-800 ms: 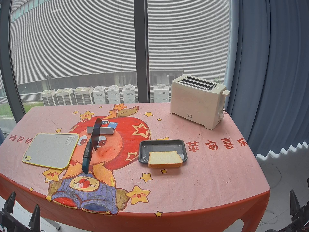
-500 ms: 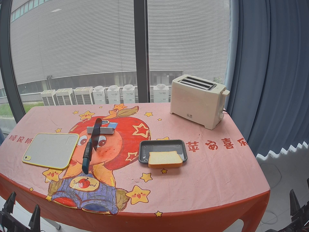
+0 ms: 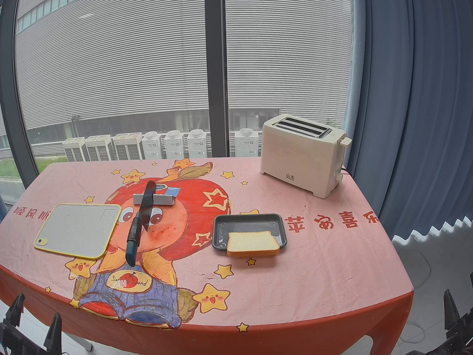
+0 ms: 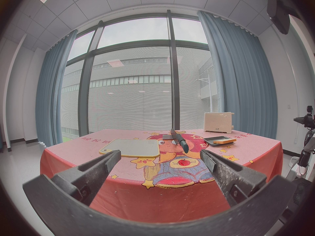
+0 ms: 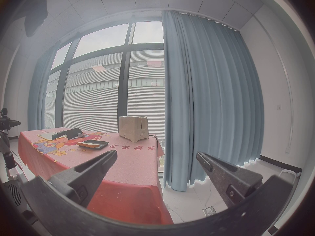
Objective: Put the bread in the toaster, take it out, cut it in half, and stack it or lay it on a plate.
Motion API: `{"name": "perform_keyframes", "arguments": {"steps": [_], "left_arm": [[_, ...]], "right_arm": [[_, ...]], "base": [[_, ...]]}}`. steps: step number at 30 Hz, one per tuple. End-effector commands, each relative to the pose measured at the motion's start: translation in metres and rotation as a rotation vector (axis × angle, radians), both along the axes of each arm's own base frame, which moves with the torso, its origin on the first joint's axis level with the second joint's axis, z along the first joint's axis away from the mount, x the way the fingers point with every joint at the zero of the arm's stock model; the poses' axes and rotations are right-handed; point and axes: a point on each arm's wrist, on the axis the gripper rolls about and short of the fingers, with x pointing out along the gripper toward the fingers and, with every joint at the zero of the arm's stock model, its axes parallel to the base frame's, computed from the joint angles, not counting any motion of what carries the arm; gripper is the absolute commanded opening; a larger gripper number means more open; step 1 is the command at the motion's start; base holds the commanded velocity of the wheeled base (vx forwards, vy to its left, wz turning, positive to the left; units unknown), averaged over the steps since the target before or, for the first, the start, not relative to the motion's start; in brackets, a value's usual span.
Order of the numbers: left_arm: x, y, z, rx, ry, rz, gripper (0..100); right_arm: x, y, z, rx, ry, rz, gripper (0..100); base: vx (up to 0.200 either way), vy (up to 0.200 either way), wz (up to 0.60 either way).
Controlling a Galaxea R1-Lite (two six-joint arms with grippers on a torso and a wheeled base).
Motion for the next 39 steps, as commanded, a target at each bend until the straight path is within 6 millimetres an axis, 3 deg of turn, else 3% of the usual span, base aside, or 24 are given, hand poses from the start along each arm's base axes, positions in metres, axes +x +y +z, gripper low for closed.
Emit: {"name": "perform_keyframes", "arguments": {"steps": [1,39], "left_arm": [[0.0001,0.0,-0.0052,0.0,0.001,0.0,100],[0.0001,0.0,-0.0053,0.0,0.002,0.0,100]], "right_arm": [[0.0002,0.0,-0.0052,0.0,0.003,0.0,100],[-0.0001,-0.0002,0.0027,0.002,-0.074,-0.008,100]], "base": [[0.0,0.0,0.0],[0.0,0.0,0.0]]}}
